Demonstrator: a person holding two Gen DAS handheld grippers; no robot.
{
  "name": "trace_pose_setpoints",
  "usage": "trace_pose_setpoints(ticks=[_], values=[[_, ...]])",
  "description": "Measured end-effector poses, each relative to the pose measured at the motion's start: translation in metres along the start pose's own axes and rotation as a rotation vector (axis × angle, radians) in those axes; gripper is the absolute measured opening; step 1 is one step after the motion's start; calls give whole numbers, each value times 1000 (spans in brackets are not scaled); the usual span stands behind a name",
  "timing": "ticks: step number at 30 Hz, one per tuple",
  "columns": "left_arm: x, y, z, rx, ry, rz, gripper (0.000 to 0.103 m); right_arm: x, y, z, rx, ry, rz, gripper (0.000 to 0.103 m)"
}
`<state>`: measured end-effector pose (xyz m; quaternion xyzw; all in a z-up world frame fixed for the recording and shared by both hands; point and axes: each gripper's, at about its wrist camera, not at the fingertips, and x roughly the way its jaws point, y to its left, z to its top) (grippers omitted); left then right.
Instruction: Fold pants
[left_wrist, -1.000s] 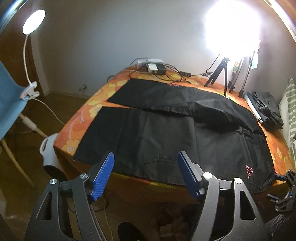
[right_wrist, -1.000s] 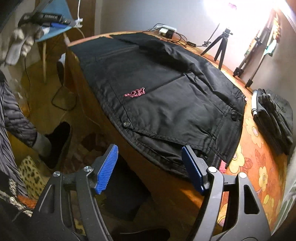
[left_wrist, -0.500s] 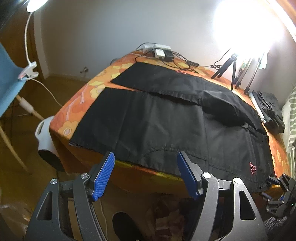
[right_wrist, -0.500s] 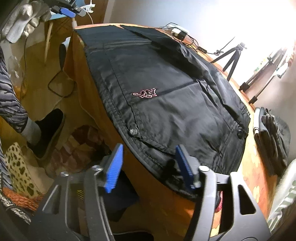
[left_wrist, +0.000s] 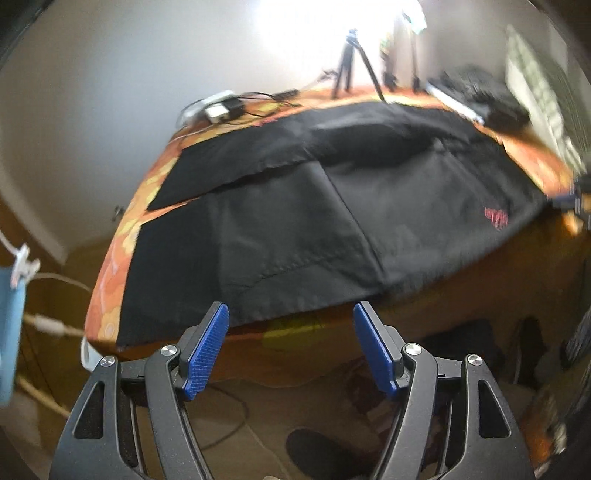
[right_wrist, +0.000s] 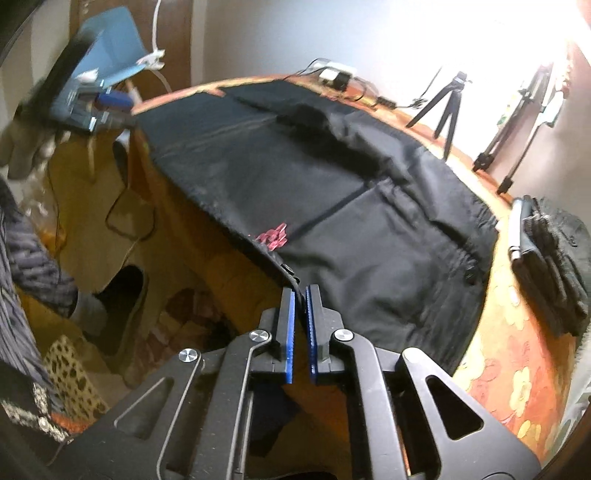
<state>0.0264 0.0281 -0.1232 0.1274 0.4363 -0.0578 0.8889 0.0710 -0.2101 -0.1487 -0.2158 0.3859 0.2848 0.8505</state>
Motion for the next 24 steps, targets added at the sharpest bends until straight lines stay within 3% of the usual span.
trace_pose_setpoints(ticks=[9,13,17,19,24], values=[[23,-2,3,91,17,70,70,-18,-29,34,92,-88,-38,4],[37,8,7,83,36,120,68,-23,-36,38,118,-109,-45,4],[47,24,10,71,45,171,46,-26,-37,37,123,-113,-41,4],[52,34,11,44,47,163,15,-25,-37,34,121,-109,-38,4],[50,51,20,-17,-16,165,5,-23,-25,26,90,-90,-41,4]])
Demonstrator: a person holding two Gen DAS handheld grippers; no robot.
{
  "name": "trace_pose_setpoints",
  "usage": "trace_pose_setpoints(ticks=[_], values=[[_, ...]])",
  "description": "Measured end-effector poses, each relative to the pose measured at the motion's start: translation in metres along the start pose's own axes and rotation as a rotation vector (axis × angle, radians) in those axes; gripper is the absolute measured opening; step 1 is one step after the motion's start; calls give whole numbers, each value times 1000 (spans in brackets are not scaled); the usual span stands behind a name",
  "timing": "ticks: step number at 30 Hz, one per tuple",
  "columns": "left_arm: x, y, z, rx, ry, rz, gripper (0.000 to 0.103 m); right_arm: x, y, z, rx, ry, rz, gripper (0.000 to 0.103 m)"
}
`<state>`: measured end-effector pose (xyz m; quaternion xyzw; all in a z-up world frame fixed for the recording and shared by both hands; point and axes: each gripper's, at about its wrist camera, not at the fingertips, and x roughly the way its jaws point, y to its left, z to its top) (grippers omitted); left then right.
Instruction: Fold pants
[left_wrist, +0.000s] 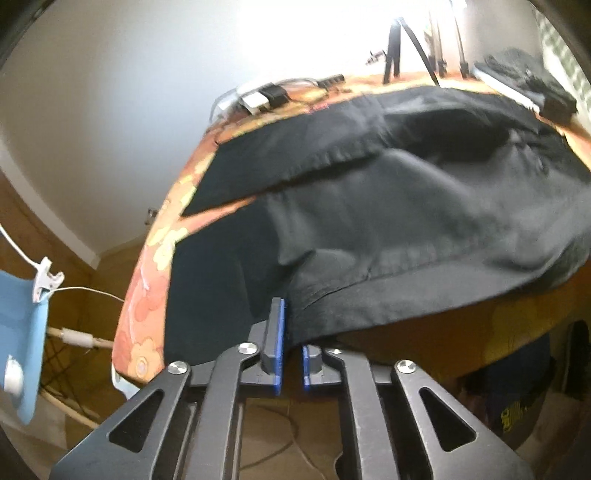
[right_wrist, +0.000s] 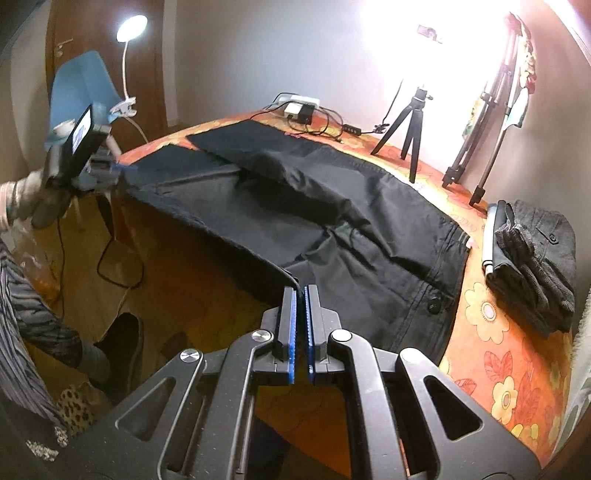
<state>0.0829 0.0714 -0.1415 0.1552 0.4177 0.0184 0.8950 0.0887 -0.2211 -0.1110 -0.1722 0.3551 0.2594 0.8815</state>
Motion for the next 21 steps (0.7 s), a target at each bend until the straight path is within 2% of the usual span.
trace_pose_setpoints(ticks=[4,11,15,18,21], values=[[-15,6,13,-48,-77,-6,3,-4,7,-2,-23,-11,-37,4],[-58,19,37,-101,-257,6,2,-40,1,10,15,-133,-112,3],[-76,22,60,-105,-347,10,2,-52,-6,22,22,-166,-146,3],[-70,23,79,-84,-359,22,2,-52,-19,40,0,-179,-184,3],[-57,29,102,-112,-363,14,2,-44,-34,62,-20,-187,-212,3]])
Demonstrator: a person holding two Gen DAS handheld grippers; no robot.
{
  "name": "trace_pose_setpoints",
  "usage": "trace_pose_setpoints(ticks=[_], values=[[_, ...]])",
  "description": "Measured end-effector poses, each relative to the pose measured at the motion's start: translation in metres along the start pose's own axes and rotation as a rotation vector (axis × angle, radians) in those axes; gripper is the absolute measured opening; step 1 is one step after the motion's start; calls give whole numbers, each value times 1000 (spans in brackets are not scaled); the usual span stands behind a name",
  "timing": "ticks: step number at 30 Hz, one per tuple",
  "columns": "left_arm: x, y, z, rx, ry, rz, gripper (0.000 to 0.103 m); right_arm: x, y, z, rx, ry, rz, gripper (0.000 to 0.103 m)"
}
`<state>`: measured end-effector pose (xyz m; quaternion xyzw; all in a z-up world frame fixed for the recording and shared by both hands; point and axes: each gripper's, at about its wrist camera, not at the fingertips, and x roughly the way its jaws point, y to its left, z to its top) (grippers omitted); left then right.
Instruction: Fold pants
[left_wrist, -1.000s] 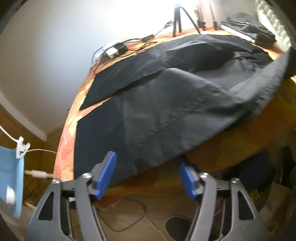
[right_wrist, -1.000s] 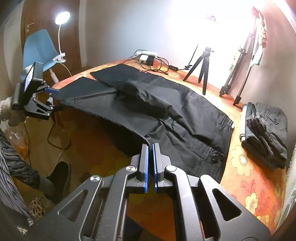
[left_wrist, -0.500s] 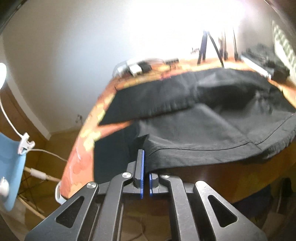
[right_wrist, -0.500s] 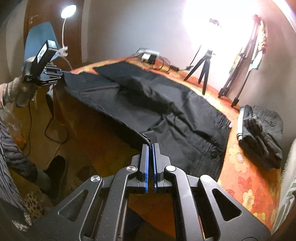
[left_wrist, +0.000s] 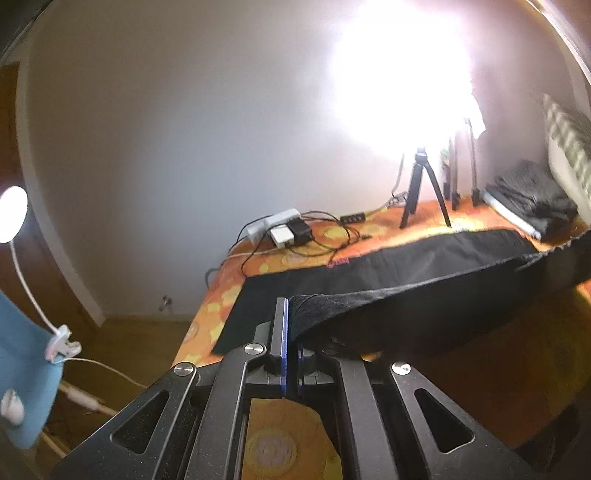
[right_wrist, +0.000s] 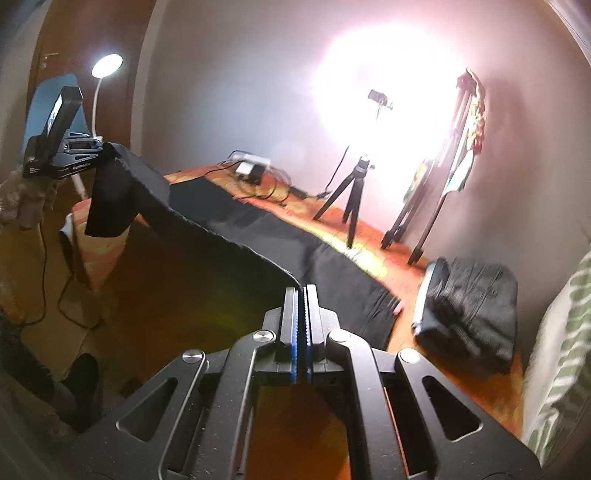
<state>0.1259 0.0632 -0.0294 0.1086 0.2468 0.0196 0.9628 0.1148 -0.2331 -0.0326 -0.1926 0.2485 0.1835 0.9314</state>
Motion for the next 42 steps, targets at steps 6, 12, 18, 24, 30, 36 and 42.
trace_pose_setpoints(ticks=[6,12,18,24,30,36,42], values=[[40,0,23,8,17,12,2,41,-20,34,-58,-5,-52,2],[82,-9,38,76,62,28,2,114,-51,55,-49,55,-70,2],[127,-23,45,147,114,32,2,181,-70,54,-10,152,-46,2],[164,-35,43,185,172,41,2,233,-82,39,23,240,-18,2],[198,-33,39,189,247,61,2,271,-84,39,10,269,-25,2],[228,-38,34,226,305,77,2,307,-87,43,3,302,-59,2],[256,-46,33,262,333,89,3,344,-82,38,-25,361,-116,2]])
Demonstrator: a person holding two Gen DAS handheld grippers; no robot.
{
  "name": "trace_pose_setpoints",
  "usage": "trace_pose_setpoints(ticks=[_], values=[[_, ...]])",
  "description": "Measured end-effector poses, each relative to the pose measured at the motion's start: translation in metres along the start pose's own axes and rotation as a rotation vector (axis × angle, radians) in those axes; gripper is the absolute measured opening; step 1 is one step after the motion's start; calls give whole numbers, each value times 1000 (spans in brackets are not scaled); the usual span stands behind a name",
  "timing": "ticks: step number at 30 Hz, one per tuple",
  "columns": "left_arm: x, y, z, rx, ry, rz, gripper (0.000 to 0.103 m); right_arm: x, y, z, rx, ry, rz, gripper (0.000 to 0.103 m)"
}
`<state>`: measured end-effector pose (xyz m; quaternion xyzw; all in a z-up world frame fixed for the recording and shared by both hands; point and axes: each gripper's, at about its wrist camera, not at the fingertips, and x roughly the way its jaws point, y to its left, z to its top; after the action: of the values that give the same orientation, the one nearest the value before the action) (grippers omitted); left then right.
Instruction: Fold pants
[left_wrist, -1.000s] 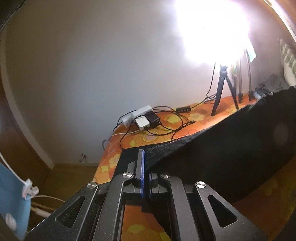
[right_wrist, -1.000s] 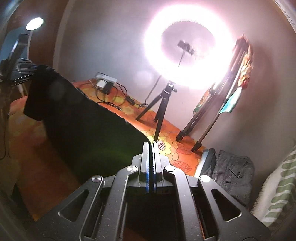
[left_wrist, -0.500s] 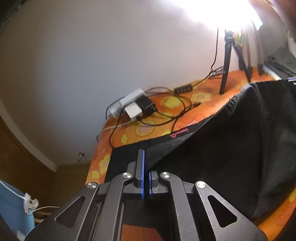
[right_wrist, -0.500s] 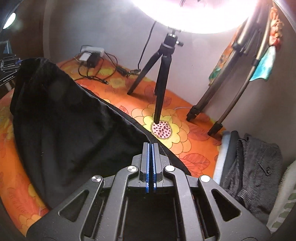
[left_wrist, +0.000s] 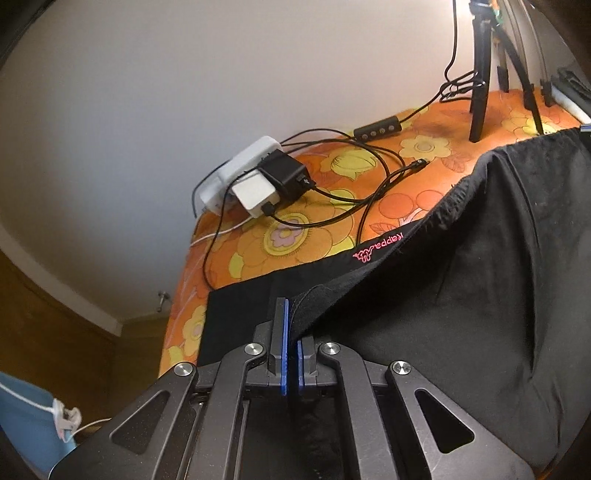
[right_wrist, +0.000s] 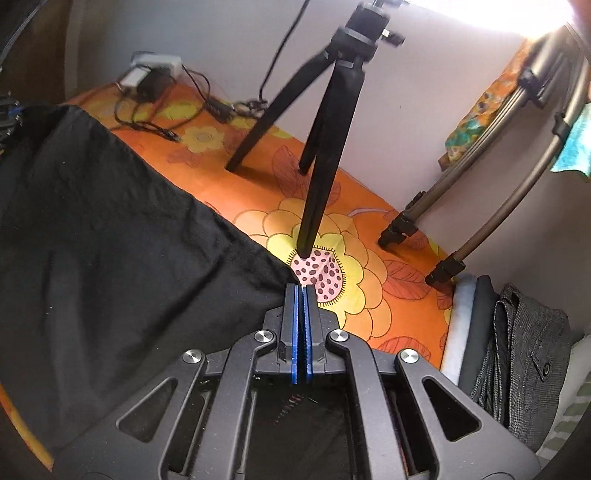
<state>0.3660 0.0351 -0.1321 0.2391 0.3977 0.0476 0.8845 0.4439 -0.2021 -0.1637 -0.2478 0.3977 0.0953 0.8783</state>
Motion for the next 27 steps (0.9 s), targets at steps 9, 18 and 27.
trace_pose_setpoints(ticks=[9,18,27], values=[[17,9,9,-35,14,-54,20,28,4,-1,-12,73,-68,2],[0,53,6,-161,-19,-93,59,29,4,0,-5,89,-77,2],[-8,90,3,-324,34,-355,59,32,4,-1,3,125,-103,3]])
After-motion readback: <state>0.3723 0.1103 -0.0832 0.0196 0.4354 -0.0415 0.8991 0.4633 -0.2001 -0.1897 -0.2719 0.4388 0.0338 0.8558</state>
